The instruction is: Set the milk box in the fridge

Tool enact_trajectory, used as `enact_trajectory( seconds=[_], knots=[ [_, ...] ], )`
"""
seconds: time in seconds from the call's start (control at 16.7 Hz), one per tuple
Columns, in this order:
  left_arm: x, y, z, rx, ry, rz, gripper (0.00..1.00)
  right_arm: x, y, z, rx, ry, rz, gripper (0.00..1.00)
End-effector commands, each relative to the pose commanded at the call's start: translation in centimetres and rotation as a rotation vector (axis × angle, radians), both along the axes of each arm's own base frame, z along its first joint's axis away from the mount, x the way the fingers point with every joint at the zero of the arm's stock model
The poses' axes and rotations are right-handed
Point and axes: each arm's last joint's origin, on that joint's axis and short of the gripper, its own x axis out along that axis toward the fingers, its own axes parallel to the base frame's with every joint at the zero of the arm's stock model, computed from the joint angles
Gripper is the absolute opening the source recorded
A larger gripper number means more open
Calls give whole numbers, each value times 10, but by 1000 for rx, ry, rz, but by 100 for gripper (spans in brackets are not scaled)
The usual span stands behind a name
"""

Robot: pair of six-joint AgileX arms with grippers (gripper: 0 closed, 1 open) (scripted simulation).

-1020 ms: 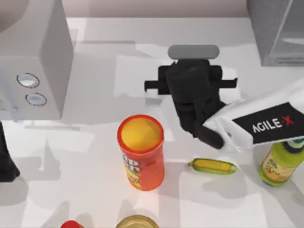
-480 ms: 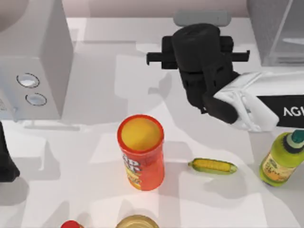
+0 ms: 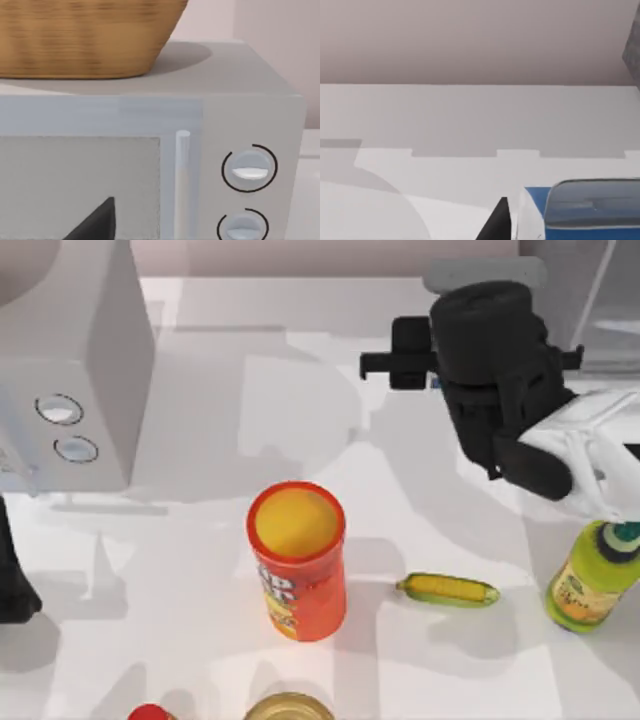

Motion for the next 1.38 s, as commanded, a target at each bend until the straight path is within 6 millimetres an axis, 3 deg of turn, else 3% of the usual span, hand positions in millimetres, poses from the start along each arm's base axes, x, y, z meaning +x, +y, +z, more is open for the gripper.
enact_trajectory(
  seconds=[0.36, 0.54, 0.78, 0.9, 1.02, 1.26, 1.38],
  knots=[
    [0, 0, 0, 0, 0, 0, 100, -52, -102, 39, 28, -35, -56, 0],
    [0, 0, 0, 0, 0, 0, 100, -83, -141, 65, 61, -145, -95, 0],
    [0, 0, 0, 0, 0, 0, 100, -150, -180, 90, 112, -378, -88, 0],
    [0, 0, 0, 0, 0, 0, 100, -183, -193, 77, 110, -454, -63, 0],
    [0, 0, 0, 0, 0, 0, 100, -201, -200, 47, 87, -461, -30, 0],
    [0, 0, 0, 0, 0, 0, 100, -213, -210, -12, 29, -396, 8, 0],
    [0, 0, 0, 0, 0, 0, 100, -214, -214, -32, 10, -361, 8, 0]
  ],
)
